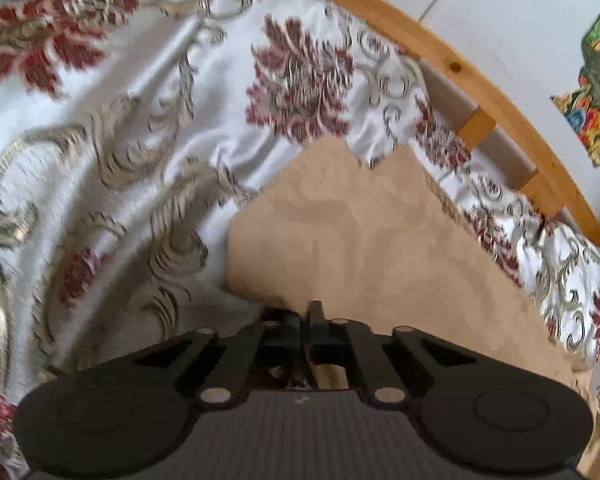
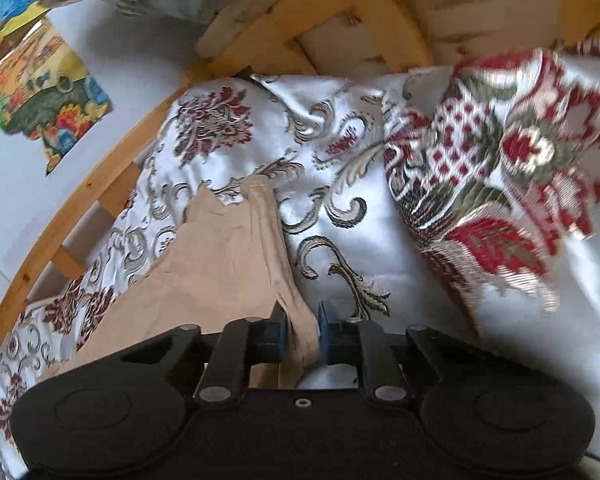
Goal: Fold large clothes
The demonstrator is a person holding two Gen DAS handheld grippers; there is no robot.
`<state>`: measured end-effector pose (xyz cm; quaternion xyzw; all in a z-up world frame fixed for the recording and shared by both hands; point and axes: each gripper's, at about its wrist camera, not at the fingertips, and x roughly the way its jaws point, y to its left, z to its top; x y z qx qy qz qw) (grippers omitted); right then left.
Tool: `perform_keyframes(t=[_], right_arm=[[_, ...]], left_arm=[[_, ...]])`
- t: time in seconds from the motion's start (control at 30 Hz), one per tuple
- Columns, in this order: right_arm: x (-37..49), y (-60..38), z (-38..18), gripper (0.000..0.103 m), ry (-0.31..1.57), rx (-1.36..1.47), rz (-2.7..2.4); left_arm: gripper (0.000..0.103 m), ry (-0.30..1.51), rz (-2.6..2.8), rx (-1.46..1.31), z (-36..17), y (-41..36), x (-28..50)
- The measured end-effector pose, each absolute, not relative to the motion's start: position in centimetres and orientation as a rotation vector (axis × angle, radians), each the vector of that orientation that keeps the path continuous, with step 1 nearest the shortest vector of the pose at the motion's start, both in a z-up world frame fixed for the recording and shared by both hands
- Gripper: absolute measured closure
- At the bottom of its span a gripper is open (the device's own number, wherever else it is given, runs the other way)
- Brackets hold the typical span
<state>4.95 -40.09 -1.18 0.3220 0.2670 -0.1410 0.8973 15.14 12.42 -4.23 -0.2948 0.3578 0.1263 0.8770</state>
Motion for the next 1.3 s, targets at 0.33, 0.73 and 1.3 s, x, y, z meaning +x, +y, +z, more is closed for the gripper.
perform_keyframes(t=[0.33, 0.73, 1.3], right_arm=[[3.3, -38.5, 0.3, 0.079, 0.577, 0.552, -0.344], [6.2, -30.5, 2.3, 0.009, 0.405, 0.074, -0.087], [13.4, -18.6, -4.2, 0.001, 0.426, -0.262, 0.131]], left_arm=[[0.095, 0.738, 0.246, -0.649, -4.2, 14.6, 14.0], [0.040, 0.761, 0.184, -0.634, -5.8, 13.2, 15.0], [0.002, 0.777, 0.145, -0.548, -6.8, 12.0, 16.4]])
